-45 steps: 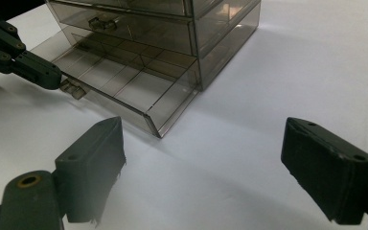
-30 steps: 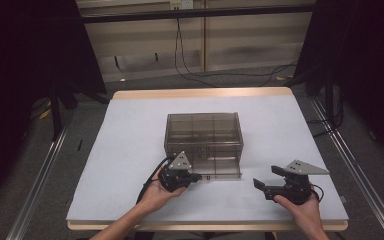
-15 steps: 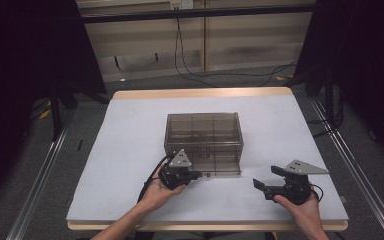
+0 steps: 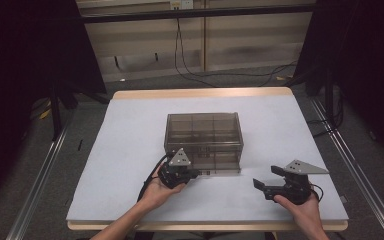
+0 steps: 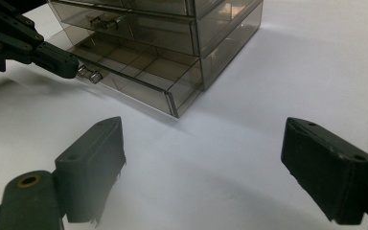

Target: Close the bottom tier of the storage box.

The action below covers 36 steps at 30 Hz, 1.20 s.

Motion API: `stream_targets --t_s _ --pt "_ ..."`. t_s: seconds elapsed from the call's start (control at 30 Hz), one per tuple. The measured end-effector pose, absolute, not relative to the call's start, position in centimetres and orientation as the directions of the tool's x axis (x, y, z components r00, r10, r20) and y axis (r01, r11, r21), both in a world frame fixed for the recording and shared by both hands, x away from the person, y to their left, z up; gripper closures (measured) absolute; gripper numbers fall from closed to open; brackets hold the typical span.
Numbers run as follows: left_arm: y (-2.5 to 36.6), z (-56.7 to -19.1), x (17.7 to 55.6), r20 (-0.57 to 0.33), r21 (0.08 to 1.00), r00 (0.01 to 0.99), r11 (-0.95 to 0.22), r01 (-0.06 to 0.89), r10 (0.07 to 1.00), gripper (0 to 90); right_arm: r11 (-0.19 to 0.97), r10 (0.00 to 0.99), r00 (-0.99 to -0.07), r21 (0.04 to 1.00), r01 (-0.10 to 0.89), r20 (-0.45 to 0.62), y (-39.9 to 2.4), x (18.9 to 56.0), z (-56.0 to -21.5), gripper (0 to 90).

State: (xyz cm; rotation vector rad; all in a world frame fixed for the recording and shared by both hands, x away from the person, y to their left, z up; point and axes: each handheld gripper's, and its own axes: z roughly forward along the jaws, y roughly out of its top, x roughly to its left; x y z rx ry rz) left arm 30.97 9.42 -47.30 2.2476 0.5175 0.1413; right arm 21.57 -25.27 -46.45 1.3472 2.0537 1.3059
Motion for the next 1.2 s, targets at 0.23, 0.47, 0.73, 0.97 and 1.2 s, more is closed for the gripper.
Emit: stream_targets --t_s 0.23,0.47,0.73,0.97,1.2 --pt "9.4 -47.2 31.4 -0.053 0.736 0.908 -0.598 0.317 0.416 90.0 0.120 0.858 -0.481 0.841 0.527 0.179 -25.3 21.6 -46.4 14.8" --pt "9.2 -47.1 31.8 -0.052 0.738 0.906 -0.596 0.318 0.419 90.0 0.117 0.858 -0.480 0.842 0.527 0.181 -25.4 21.5 -46.4 14.8" --pt "9.2 -47.2 31.9 -0.059 0.757 0.907 -0.574 0.314 0.418 90.0 0.117 0.858 -0.480 0.840 0.530 0.184 -25.3 21.5 -46.4 14.8" --pt "9.3 -47.2 32.2 -0.063 0.752 0.900 -0.572 0.327 0.432 90.0 0.122 0.856 -0.485 0.841 0.527 0.180 -25.3 21.5 -46.4 14.8" --pt "9.1 -47.3 32.4 -0.062 0.761 0.897 -0.561 0.326 0.438 90.0 0.119 0.857 -0.483 0.841 0.528 0.182 -25.3 21.5 -46.4 14.7"
